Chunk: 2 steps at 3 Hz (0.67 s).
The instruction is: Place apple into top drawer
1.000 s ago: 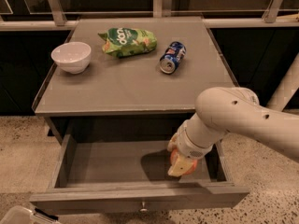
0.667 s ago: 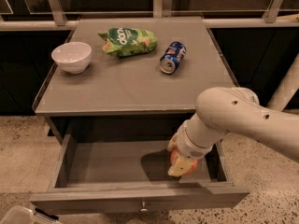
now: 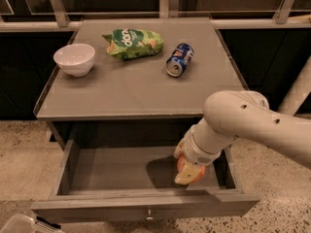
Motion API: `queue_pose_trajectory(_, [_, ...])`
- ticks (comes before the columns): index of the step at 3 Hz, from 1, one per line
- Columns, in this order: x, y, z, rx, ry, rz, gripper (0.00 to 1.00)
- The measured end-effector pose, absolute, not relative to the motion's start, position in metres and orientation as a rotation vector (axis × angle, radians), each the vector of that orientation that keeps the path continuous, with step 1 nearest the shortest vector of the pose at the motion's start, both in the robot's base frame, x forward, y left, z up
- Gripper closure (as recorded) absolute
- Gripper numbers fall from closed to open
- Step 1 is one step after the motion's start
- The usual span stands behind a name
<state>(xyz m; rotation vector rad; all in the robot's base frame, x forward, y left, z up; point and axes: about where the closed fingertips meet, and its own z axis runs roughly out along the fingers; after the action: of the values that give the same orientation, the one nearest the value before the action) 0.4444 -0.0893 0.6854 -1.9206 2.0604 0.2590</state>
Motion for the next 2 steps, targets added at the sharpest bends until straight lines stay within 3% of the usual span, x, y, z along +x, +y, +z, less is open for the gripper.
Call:
queue_pose_trajectory(1, [0.4444,-0.0893,0.6854,-1.921,2.06,0.259,0.12])
queue_pose_trajectory(2, [0.4444,-0.0893,0.6854,-1.921,2.06,0.259,0.0])
